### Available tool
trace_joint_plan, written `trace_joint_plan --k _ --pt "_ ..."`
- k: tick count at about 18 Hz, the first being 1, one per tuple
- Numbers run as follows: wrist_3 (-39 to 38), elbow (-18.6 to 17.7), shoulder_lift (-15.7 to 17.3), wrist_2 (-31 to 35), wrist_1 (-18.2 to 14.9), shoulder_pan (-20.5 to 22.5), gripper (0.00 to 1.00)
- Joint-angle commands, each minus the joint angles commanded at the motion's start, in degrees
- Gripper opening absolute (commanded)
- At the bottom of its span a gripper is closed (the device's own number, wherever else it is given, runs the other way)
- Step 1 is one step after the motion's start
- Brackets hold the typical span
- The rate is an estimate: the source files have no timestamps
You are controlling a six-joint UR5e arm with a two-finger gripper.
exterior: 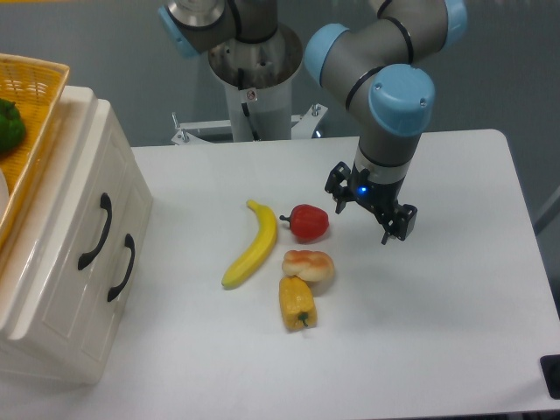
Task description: Slide the top white drawer open
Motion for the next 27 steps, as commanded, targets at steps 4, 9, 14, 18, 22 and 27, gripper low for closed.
trace_joint_plan --k 4,9,14,18,22,27 --pt "-0.44 0.17 -0.09 0.62 -0.17 -0.7 1.0" --pt "-4.55 0.0 0.0 1.14 -0.35 -0.88 1.0" --pt "-10.09 0.0 0.53 1.67 -0.53 -3.16 1.0" --pt "-14.58 0.18 1.14 1.58 -0.53 -5.27 1.0" --pt "-19.24 0.09 1.41 1.23 -0.53 -7.11 1.0" --pt "-31.46 0.7 1.49 1.32 -2.81 -10.28 1.0"
